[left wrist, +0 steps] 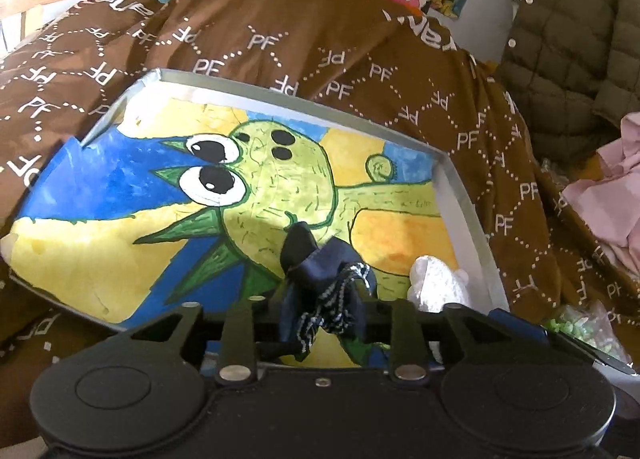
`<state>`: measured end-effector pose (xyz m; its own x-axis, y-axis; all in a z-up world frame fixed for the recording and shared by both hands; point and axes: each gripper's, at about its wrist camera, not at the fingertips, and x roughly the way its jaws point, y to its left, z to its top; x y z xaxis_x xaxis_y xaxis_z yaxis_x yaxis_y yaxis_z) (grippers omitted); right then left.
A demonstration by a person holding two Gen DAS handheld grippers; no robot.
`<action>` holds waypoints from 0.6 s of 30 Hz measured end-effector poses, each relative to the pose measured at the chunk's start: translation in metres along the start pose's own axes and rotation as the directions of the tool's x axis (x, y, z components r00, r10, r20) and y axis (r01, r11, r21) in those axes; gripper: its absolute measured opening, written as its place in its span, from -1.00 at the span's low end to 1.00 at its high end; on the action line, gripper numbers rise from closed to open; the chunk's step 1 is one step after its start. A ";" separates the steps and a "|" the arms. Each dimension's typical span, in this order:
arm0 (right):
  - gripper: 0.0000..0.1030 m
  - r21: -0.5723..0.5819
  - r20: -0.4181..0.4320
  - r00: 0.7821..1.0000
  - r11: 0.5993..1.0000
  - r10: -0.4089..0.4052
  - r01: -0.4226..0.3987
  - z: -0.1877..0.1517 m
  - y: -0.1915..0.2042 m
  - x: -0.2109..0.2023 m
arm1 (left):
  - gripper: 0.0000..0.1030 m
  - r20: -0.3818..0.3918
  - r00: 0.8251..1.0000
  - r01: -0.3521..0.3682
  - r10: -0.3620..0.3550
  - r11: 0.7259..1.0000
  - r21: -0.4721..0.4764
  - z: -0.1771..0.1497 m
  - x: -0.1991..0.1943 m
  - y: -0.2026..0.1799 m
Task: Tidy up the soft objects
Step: 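Lower items into the tray and open both grippers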
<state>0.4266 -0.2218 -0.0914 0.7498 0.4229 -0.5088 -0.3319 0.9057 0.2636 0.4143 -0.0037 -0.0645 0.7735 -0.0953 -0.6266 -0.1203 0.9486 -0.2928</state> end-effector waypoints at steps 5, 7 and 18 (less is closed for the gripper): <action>0.73 -0.024 0.054 0.998 1.000 -0.017 0.019 0.008 0.004 -0.025 | 0.33 0.074 0.997 0.004 -0.004 1.000 -0.010 0.002 -0.026 0.000; 0.81 -0.026 0.089 0.996 0.999 -0.024 0.026 0.013 0.004 -0.039 | 0.46 0.119 0.993 0.003 -0.001 1.000 -0.014 0.004 -0.041 -0.001; 0.99 -0.022 0.293 0.956 1.000 -0.012 0.019 0.032 0.011 -0.136 | 0.92 0.327 0.945 0.021 -0.023 1.000 0.010 -0.004 -0.142 -0.017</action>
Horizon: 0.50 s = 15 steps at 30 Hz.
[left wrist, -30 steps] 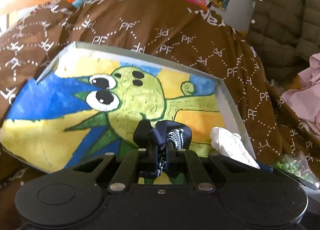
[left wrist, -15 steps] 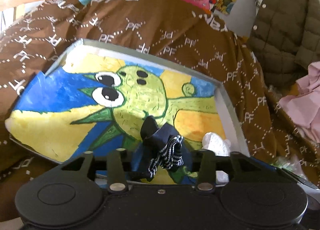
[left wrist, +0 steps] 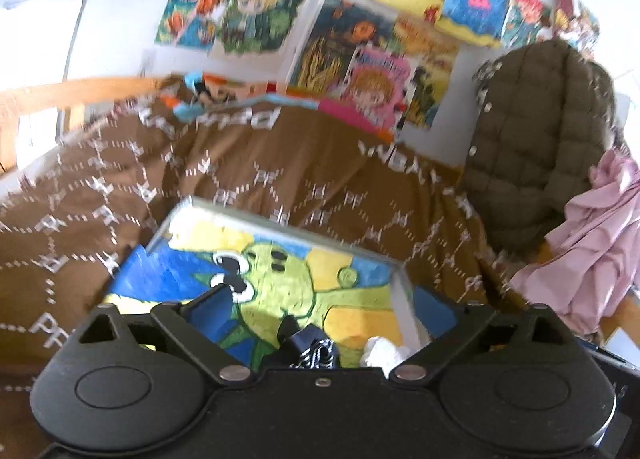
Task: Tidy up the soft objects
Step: 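Lower items into the tray and open both grippers, then withdraw both tools from the tray back toward the pile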
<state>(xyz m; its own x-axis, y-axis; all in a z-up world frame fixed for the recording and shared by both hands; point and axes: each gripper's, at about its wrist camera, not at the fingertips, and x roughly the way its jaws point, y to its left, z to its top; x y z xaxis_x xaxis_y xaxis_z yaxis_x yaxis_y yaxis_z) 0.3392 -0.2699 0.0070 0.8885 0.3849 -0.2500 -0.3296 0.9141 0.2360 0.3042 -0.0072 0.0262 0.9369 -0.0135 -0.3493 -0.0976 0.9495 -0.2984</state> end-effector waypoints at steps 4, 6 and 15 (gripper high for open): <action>1.00 -0.028 0.120 0.993 1.000 -0.009 0.013 0.006 0.008 -0.038 | 0.98 0.065 0.998 0.007 -0.007 1.000 0.006 0.003 -0.040 -0.007; 1.00 -0.038 0.153 0.988 0.999 -0.008 0.014 0.009 0.012 -0.054 | 0.98 0.095 0.995 0.005 -0.005 1.000 0.007 0.003 -0.058 -0.010; 1.00 -0.060 0.242 0.970 0.998 0.000 0.015 -0.009 0.036 -0.128 | 0.98 0.123 0.992 -0.008 0.003 0.999 0.042 -0.012 -0.123 -0.018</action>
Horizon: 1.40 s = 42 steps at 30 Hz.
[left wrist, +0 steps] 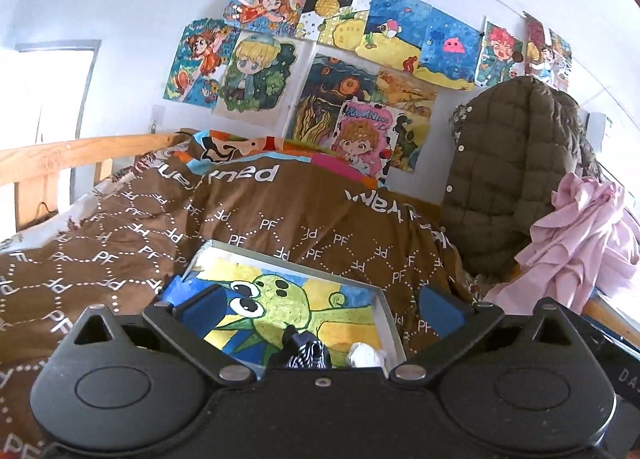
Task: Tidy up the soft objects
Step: 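Withdraw both tools from the tray back toward the pile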
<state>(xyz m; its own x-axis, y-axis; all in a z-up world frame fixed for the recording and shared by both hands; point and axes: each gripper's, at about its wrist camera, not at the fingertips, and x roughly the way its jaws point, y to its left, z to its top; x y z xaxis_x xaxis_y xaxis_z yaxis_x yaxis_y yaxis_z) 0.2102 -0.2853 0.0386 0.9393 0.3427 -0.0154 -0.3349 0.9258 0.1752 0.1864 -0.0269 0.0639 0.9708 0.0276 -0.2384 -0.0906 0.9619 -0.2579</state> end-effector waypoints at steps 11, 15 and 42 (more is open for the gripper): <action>1.00 -0.005 -0.014 1.000 1.000 -0.021 0.021 -0.016 0.021 -0.067 | 0.99 0.011 1.000 -0.001 0.001 0.999 0.038 -0.028 -0.067 0.006; 1.00 -0.007 -0.032 0.997 0.998 -0.064 0.064 -0.025 0.027 -0.083 | 0.99 -0.010 1.000 0.007 -0.006 0.998 0.066 -0.041 -0.081 0.009; 1.00 -0.023 -0.381 0.915 0.991 -0.132 0.133 -0.073 0.033 -0.078 | 0.99 -0.213 0.977 0.061 -0.027 0.986 0.154 -0.090 -0.076 0.046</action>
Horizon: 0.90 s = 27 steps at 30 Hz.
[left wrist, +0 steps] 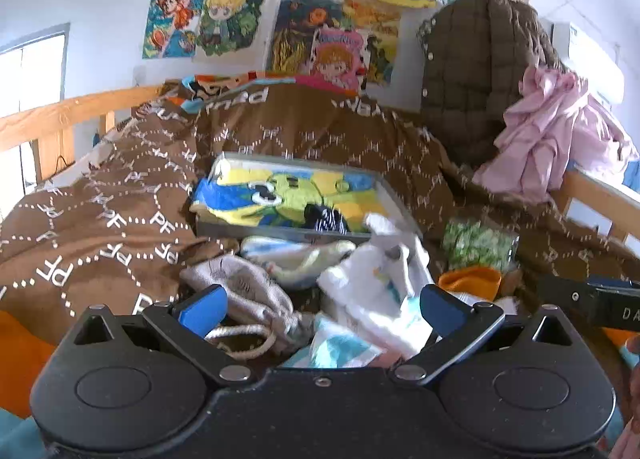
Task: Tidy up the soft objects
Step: 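Withdraw both tools from the tray back toward the pile, then move left tool to blue-white striped cloth while right tool approaches white face mask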
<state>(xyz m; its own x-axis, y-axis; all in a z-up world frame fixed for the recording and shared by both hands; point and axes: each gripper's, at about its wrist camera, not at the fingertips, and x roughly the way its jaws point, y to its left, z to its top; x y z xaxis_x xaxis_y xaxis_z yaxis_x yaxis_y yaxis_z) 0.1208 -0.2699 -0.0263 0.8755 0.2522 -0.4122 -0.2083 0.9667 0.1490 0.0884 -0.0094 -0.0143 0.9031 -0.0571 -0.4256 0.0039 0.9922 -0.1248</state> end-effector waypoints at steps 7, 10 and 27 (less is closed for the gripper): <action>1.00 -0.038 -0.053 0.999 0.999 0.008 -0.010 -0.004 0.007 0.010 | 0.99 -0.046 0.999 -0.001 0.001 1.000 0.001 -0.014 0.009 0.007; 1.00 -0.050 -0.069 0.998 0.999 0.004 -0.008 -0.005 0.009 0.012 | 0.99 -0.060 0.998 0.004 -0.003 1.000 0.010 -0.017 0.012 0.007; 1.00 -0.113 -0.138 0.990 0.993 0.000 -0.016 -0.011 0.018 0.024 | 0.99 -0.113 0.994 0.019 -0.013 0.998 0.057 -0.027 0.027 0.006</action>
<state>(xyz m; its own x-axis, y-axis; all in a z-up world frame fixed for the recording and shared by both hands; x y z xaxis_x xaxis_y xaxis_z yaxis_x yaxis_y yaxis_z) 0.1336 -0.2462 -0.0439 0.8072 0.2560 -0.5319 -0.2703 0.9613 0.0525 0.1014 -0.0077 -0.0508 0.8489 -0.0821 -0.5221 0.0458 0.9956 -0.0822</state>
